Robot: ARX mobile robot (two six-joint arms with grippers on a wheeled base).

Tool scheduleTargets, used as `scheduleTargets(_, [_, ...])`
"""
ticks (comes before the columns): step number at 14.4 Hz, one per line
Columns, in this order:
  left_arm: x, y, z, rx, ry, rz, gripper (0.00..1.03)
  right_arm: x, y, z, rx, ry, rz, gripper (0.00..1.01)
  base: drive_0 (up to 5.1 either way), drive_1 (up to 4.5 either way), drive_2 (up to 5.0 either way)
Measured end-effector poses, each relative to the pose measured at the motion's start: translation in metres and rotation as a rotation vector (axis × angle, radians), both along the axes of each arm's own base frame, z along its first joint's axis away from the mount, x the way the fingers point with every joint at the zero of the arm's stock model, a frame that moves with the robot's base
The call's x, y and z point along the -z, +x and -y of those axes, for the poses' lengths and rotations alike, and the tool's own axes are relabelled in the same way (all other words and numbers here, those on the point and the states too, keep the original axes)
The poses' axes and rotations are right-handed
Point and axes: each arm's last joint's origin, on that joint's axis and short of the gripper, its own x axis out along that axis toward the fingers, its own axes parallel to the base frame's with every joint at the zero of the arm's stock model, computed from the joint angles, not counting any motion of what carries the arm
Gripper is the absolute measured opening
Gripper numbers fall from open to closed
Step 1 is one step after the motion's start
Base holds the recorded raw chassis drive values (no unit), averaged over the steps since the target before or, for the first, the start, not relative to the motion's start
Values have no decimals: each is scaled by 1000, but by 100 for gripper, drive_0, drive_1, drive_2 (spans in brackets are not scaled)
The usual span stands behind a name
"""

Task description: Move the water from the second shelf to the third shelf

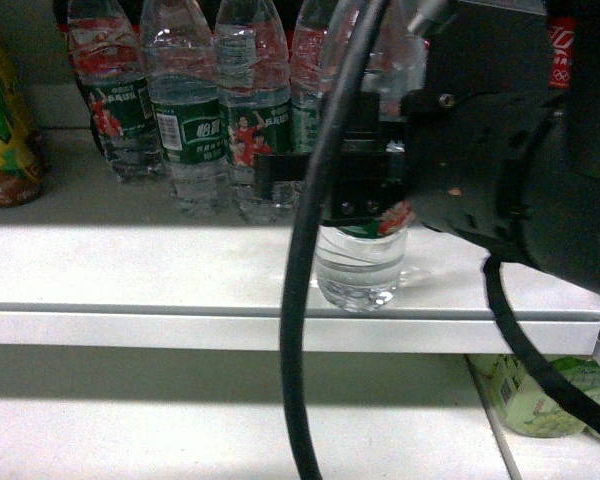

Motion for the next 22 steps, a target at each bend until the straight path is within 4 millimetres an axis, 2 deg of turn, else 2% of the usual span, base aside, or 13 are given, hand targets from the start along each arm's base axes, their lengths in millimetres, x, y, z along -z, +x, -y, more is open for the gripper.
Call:
scheduleTargets(2, [0, 0, 0, 0, 0, 0, 98, -2, -12, 37, 49, -12, -16, 42, 0, 0, 0])
scheduleTargets(4, [0, 0, 0, 0, 0, 0, 98, -3, -22, 67, 89, -26, -20, 42, 0, 0, 0])
scheduleTargets(11, [0, 0, 0, 0, 0, 0, 98, -10, -68, 146, 190, -10, 9, 42, 0, 0, 0])
scheduleTargets(14, [0, 0, 0, 0, 0, 0, 98, -12, -86, 171, 247, -7, 8, 42, 0, 0, 0])
scheduleTargets(17, [0, 0, 0, 0, 0, 0, 98, -23, -105, 187, 265, 8, 50, 42, 0, 0, 0])
scheduleTargets(22, [0, 0, 0, 0, 0, 0, 98, -31, -135, 198, 285, 22, 79, 42, 0, 0, 0])
